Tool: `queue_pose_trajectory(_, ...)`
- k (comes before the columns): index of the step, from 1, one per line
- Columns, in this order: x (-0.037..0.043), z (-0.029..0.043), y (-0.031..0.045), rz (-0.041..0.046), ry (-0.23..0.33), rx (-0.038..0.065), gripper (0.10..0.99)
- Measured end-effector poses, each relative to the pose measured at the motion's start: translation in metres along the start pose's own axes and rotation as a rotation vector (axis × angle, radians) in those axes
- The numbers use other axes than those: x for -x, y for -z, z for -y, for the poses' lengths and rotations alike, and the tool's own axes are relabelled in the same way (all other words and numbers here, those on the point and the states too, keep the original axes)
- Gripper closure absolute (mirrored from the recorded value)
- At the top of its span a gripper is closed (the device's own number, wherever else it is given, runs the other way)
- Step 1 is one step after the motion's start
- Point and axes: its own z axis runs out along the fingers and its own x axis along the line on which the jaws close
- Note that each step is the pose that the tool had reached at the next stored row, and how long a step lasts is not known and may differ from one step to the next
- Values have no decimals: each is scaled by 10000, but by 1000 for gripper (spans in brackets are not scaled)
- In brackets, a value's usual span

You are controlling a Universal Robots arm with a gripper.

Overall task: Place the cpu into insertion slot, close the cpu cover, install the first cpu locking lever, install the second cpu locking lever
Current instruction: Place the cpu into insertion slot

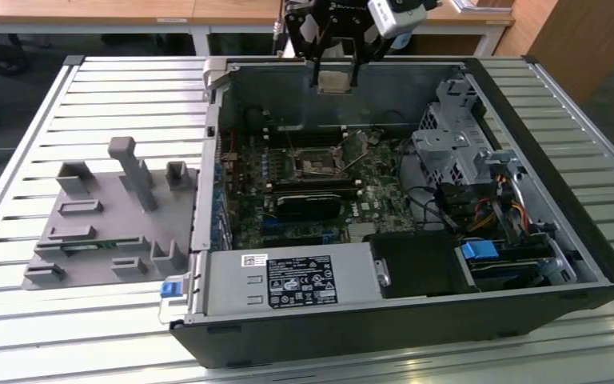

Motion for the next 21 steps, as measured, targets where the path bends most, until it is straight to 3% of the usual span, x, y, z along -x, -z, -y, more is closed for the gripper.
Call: queue_pose_trajectory(21, 0, 0, 0, 21, -239, 5, 545)
